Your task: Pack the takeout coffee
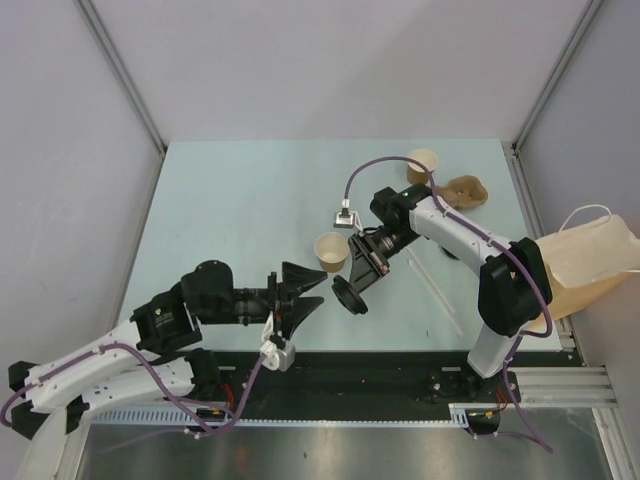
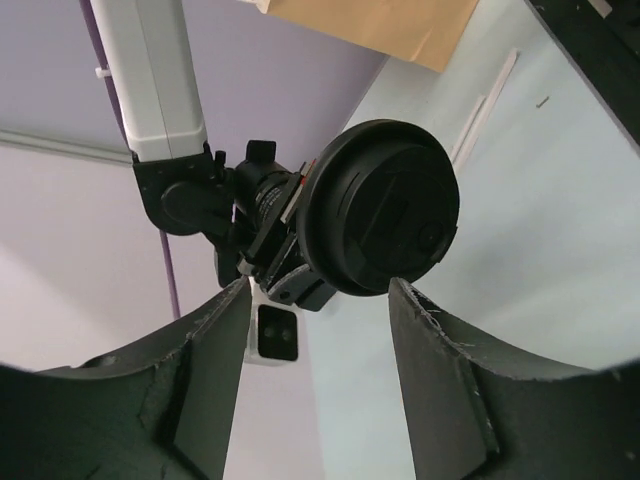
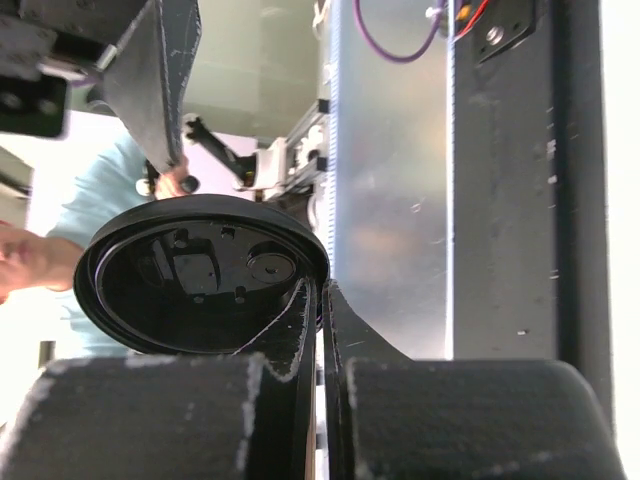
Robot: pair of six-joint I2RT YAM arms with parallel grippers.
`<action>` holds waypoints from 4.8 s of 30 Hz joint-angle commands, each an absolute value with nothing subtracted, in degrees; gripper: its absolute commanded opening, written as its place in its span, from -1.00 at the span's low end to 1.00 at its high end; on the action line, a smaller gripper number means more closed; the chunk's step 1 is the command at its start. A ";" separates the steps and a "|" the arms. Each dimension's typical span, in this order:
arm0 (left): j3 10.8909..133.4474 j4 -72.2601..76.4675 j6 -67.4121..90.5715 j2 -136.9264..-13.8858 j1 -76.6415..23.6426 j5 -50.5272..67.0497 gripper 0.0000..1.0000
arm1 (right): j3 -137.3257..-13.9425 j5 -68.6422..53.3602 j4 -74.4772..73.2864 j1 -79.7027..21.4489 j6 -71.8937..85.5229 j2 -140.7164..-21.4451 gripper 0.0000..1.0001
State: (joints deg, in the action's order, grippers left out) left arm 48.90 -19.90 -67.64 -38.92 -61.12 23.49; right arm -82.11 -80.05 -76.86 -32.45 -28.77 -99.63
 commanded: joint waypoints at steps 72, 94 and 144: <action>68.36 -37.52 -33.36 -62.20 -57.76 13.00 -1.00 | -106.78 -59.18 -71.39 -13.29 -11.08 -102.75 0.99; 79.02 -33.23 6.50 -87.36 -31.29 16.35 -1.00 | -84.30 -38.48 -38.42 -10.37 -0.27 -85.96 0.99; 83.06 -34.71 8.18 -100.72 -29.00 18.98 -1.00 | -79.19 -49.57 -35.33 -10.63 3.60 -86.13 0.99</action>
